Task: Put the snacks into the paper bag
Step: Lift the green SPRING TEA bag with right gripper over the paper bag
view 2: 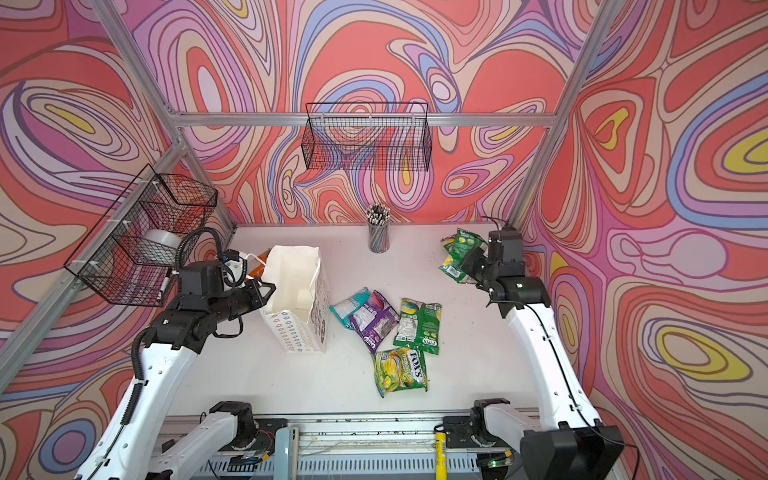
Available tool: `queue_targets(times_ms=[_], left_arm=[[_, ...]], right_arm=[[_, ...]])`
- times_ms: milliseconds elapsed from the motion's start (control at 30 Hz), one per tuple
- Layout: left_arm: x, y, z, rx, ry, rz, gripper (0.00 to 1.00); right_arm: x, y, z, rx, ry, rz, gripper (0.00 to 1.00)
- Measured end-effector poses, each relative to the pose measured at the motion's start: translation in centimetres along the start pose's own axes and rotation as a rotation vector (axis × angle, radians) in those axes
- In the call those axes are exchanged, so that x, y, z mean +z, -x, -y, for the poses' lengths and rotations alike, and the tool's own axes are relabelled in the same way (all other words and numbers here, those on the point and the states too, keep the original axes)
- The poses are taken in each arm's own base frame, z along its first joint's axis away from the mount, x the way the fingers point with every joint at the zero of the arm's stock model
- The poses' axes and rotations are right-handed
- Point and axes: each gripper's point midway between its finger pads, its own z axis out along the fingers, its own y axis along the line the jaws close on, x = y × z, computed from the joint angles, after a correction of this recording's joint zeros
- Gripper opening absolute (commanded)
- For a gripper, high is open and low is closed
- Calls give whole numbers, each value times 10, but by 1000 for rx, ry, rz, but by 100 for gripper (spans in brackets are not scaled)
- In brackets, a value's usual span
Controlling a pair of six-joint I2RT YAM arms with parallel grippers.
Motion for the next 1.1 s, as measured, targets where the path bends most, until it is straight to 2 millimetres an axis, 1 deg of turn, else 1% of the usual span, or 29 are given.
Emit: queue_targets(times_ms=[67,133,233,300,367,467,533,667,733,833,900,967,1033,1100], left_arm=[[-1,2,-2,-8,-1,5,0],[-2,3,-2,-13,-3,7,0],[-2,2,-1,-19,-18,1,0],[-2,1,1,-19,-35,-6,0],[-2,1,5,-19,-55,-11,0],[-2,1,7,-19,-75,-15,0],[-1,0,9,-18,-90,-19,0],[1,-3,12,-26,-114,-33,0],[2,-4,14,-29,-125,-36,0],[2,-4,15,-33,-135,-36,0],[2,-3,16,-34,-140,-35,0],[2,-3,16,-36,-144,-33,0],[2,-3,16,-41,-145,-34,0],[2,-2,16,-41,-144,-33,0]], right_arm=[[-12,10,-42,-39,95,11,0],[-24,17,-79,-68,186,19,0],[-40,24,-124,-92,305,23,0],[-46,23,-151,-107,368,18,0],[-51,16,-181,-131,433,-1,0],[-55,0,-230,-175,534,-42,0],[-57,-16,-260,-206,592,-72,0],[-64,-48,-305,-264,676,-124,0],[-70,-66,-329,-291,727,-150,0],[-79,-92,-358,-320,794,-188,0],[-81,-110,-372,-335,825,-218,0],[-79,-130,-381,-347,844,-255,0],[-72,-153,-386,-353,848,-302,0],[-62,-171,-386,-355,835,-342,0]])
